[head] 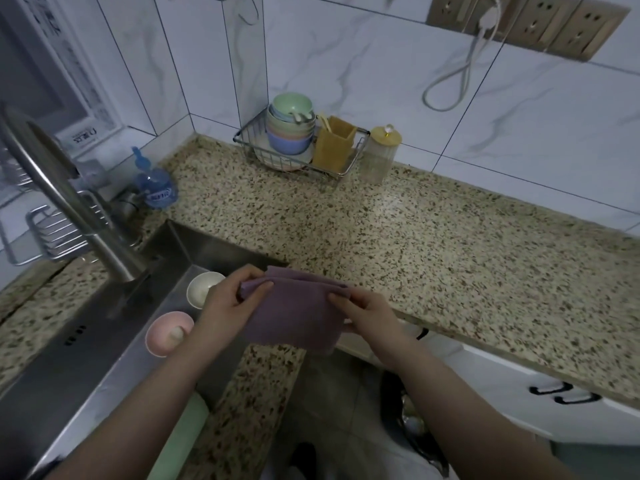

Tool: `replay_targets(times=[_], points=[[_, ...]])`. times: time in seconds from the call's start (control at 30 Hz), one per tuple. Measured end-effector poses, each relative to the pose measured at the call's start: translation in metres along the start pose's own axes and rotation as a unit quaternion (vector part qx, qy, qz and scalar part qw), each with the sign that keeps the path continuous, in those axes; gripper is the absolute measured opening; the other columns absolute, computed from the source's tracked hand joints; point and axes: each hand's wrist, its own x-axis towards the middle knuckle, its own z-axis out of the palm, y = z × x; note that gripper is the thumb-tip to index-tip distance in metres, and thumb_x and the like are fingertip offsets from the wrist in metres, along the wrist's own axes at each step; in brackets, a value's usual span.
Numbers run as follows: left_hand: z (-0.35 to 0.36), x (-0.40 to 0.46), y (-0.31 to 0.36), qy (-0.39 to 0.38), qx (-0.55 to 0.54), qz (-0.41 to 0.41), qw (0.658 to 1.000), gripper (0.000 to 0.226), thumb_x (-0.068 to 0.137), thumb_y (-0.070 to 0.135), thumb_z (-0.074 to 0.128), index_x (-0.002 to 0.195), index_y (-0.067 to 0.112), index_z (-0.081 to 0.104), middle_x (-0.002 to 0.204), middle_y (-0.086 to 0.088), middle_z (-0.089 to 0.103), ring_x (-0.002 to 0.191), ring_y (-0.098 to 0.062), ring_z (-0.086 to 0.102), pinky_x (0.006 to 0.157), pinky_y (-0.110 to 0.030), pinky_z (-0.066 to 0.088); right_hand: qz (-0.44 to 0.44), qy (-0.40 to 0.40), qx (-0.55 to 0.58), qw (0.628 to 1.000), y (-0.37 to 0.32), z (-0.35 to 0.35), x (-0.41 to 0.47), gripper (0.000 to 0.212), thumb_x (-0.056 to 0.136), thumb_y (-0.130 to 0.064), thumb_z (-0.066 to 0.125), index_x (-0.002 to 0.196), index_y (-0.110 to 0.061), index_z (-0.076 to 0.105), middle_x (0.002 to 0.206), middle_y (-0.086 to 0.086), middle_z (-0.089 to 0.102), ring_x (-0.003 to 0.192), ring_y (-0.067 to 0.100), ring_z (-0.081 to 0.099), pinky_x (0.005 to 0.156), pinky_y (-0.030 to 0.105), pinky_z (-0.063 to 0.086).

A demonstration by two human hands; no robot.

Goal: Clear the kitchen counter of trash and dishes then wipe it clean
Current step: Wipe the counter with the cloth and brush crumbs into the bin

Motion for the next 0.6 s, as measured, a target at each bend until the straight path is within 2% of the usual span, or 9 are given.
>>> replay_targets(times=[0.13, 0.3, 0.4, 0.5, 0.6], points=[[-0.01, 0.01, -0.007, -0.018, 0.016, 0.008, 1.0, 0.026, 0.086, 0.05, 0.055, 0.089, 0.025, 0.062, 0.083, 0.008, 0.065, 0.08, -0.009, 0.063, 0.072, -0.025, 0.046, 0.036, -0.024, 0.085, 0.995, 0.001, 0.008, 0.0, 0.019, 0.096, -0.019, 0.061, 0.108, -0.012, 0.073, 0.096, 0.008, 0.073, 0.09, 0.021, 0.069, 0.083, 0.041, 0.057], [-0.018, 0.02, -0.014, -0.027, 0.013, -0.012, 0.999, 0.032, 0.083, 0.052, 0.056, 0.091, 0.023, 0.065, 0.085, 0.007, 0.067, 0.083, -0.009, 0.065, 0.075, -0.033, 0.049, 0.068, -0.027, 0.128, 0.989, 0.005, 0.018, 0.006, 0.025, 0.098, -0.018, 0.057, 0.118, -0.008, 0.068, 0.093, 0.007, 0.073, 0.077, 0.014, 0.07, 0.064, 0.027, 0.057], [-0.019, 0.021, -0.018, -0.034, 0.013, -0.021, 0.999, 0.025, 0.085, 0.048, 0.058, 0.092, 0.024, 0.065, 0.085, 0.008, 0.068, 0.084, -0.009, 0.065, 0.077, -0.034, 0.051, 0.075, -0.029, 0.11, 0.991, 0.009, 0.022, 0.009, 0.026, 0.099, -0.02, 0.056, 0.119, -0.009, 0.068, 0.097, 0.009, 0.072, 0.084, 0.016, 0.07, 0.07, 0.029, 0.058], [-0.021, 0.019, -0.022, -0.028, 0.042, -0.013, 0.999, 0.008, 0.09, 0.036, 0.062, 0.09, 0.028, 0.065, 0.084, 0.012, 0.067, 0.083, -0.008, 0.065, 0.075, -0.03, 0.051, 0.069, -0.038, 0.092, 0.993, 0.013, 0.023, 0.011, 0.028, 0.099, -0.022, 0.055, 0.121, -0.007, 0.066, 0.108, 0.017, 0.068, 0.096, 0.023, 0.066, 0.08, 0.035, 0.056], [-0.024, 0.019, -0.023, -0.037, 0.038, -0.016, 0.998, 0.003, 0.093, 0.032, 0.063, 0.09, 0.031, 0.063, 0.086, 0.013, 0.067, 0.085, -0.008, 0.064, 0.075, -0.03, 0.049, 0.075, -0.039, 0.112, 0.99, 0.015, 0.023, 0.012, 0.028, 0.099, -0.023, 0.055, 0.12, -0.011, 0.068, 0.11, 0.016, 0.071, 0.097, 0.022, 0.068, 0.081, 0.036, 0.056]])
